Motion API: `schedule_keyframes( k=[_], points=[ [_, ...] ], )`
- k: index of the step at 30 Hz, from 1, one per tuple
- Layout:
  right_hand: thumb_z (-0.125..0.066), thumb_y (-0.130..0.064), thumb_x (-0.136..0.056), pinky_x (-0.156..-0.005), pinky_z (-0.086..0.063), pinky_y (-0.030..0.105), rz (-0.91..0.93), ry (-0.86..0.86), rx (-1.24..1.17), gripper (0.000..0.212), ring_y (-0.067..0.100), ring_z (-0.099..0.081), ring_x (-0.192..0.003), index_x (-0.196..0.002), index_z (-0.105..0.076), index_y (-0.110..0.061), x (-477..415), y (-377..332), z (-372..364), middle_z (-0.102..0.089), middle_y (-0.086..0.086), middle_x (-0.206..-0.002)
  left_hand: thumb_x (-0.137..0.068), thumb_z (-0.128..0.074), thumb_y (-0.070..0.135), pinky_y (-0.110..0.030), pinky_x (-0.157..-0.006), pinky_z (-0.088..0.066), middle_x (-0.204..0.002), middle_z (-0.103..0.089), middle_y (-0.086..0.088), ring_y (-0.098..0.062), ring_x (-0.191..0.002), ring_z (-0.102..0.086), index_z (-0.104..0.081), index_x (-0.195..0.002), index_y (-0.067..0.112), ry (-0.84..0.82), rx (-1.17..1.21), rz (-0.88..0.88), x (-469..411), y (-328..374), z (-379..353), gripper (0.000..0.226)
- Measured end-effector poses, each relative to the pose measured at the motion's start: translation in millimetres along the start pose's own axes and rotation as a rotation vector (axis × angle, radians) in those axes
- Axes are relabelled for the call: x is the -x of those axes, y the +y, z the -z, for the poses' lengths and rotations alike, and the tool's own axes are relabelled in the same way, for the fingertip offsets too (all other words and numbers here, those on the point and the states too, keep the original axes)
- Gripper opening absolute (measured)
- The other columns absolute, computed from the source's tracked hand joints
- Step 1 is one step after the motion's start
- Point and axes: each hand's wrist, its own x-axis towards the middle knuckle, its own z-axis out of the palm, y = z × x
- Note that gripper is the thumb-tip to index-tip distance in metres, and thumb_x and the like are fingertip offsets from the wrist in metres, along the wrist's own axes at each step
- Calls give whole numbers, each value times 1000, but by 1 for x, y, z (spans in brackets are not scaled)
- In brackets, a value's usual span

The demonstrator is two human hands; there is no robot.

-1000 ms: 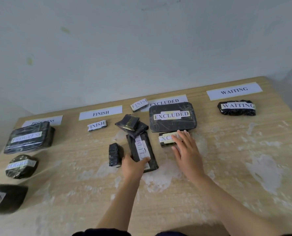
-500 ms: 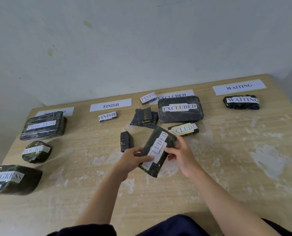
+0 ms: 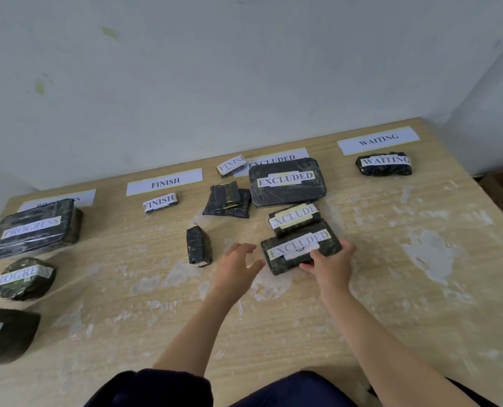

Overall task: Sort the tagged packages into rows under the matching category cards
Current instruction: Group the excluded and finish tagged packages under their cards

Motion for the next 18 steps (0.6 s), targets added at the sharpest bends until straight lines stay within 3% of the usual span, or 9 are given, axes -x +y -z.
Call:
schedule_keyframes(
  k=[2, 5, 7, 9, 14, 18],
  points=[
    [-64, 2, -82, -60, -59, 36, 43, 49, 109, 52, 20, -67, -71, -123, -38, -15, 1, 1, -3, -52, 11, -115, -91, -58, 31, -27, -86, -42, -127, -55, -2, -18, -110, -55, -54, -129, 14, 67, -33, -61, -6, 0, 0, 41],
    [-74, -13, -75, -77, -50, 40, 173, 209, 487, 64, 34, -48, -111, -129, -39, -8, 4, 6, -6, -38, 19, -133, -92, -57, 25, -33, -93, -45, -128, -53, -5, -22, -115, -53, -52, -130, 11, 196, -92, -140, -30, 0, 12, 41],
    [-76, -22, -73, -90, -40, 47, 351, 299, 705, 65, 35, -35, -123, -128, -44, -10, 8, 6, -10, -35, 18, -140, -91, -57, 25, -38, -102, -39, -135, -47, -6, -23, -124, -44, -48, -134, 13, 241, -182, -155, -53, -3, 21, 45],
    [-74, -28, -74, -97, -35, 50, 541, 259, 833, 58, 33, -32, -129, -126, -49, -14, 5, 5, -17, -39, 13, -142, -90, -57, 28, -44, -109, -31, -144, -37, -6, -25, -133, -32, -42, -139, 17, 265, -276, -139, -76, -6, 30, 52],
    [-56, -31, -87, -96, -43, 48, 935, 4, 972, 33, 29, -48, -122, -116, -60, -14, -11, 5, -45, -59, 7, -125, -92, -55, 38, -54, -110, -25, -159, -9, -11, -35, -143, -10, -20, -148, 27, 86, -391, -87, -115, -14, 41, 67],
    [-56, -25, -85, -84, -47, 40, 1019, -60, 918, 24, 26, -55, -105, -104, -63, -12, -25, -16, -77, -65, 5, -106, -85, -65, 35, -48, -100, -39, -139, -34, -17, -37, -125, -36, -32, -141, 18, 97, -387, -120, -134, -15, 52, 66]
  ],
)
